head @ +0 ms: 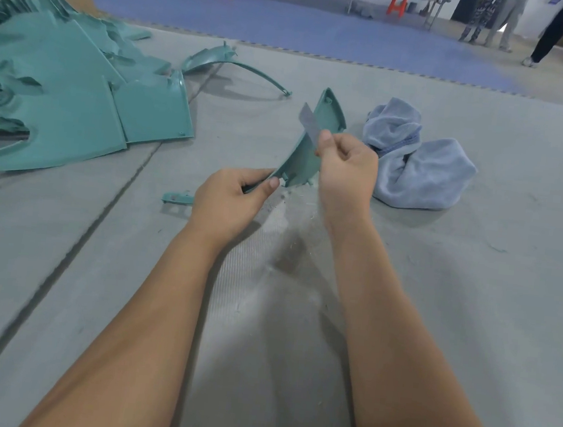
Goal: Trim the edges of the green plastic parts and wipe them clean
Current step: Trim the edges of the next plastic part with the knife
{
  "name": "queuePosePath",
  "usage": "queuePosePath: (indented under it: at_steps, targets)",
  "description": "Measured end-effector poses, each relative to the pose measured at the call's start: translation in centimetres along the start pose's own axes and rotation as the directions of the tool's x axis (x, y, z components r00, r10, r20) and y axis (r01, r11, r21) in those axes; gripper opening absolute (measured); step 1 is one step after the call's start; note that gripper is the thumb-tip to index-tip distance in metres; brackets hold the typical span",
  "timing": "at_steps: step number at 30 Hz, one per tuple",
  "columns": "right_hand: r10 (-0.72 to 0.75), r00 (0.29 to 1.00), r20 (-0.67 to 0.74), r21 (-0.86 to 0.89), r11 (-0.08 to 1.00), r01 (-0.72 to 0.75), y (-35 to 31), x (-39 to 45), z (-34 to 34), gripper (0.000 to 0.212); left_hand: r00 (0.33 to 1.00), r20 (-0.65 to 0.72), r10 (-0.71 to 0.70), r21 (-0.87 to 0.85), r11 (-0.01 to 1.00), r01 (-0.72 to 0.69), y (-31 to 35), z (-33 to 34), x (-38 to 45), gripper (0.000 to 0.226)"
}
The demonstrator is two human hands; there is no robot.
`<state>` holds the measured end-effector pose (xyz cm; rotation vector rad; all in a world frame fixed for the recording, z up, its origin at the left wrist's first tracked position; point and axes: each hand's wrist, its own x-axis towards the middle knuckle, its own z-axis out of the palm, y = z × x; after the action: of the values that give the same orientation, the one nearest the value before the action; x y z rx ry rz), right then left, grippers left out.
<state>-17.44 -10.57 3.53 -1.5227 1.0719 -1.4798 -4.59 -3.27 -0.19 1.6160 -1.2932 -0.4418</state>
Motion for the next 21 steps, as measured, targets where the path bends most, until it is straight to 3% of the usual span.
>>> queuePosePath:
  at_steps: [3,5,8,12,17,21]
  targets:
    - [0.036,0.997,-0.072,0.056,0.998,-0.033,0.3,0.2,-0.3,0.042,1.0,-0.007,0.009,0.008,1.0,-0.009,0.0,-0.1,0.2,0.017]
    - [0.157,0.979,-0.13,0.217,0.968,-0.127,0.5,0.1,-0.6,0.038,0.999,-0.018,0.027,0.036,0.999,-0.027,0.1,0.0,0.1,0.02]
    - [0.267,0.959,-0.098,0.391,0.896,-0.21,0.6,-0.4,-1.4,0.026,0.996,-0.064,0.061,0.082,0.995,-0.055,0.4,0.1,0.0,0.021]
    - [0.18,0.983,-0.024,0.331,0.93,-0.162,-0.1,-0.5,-1.7,0.036,0.994,-0.041,0.104,0.117,0.988,-0.098,0.5,0.1,-0.2,0.032]
    - [0.013,1.0,-0.023,0.197,0.98,-0.008,0.3,-0.9,-0.7,0.028,0.988,-0.024,0.152,0.158,0.976,-0.147,0.3,0.1,-0.2,0.031]
    - [-0.046,0.999,0.005,0.061,0.997,0.045,1.0,-1.9,-0.2,0.033,0.99,-0.055,0.129,0.141,0.983,-0.12,0.4,0.1,0.0,0.032]
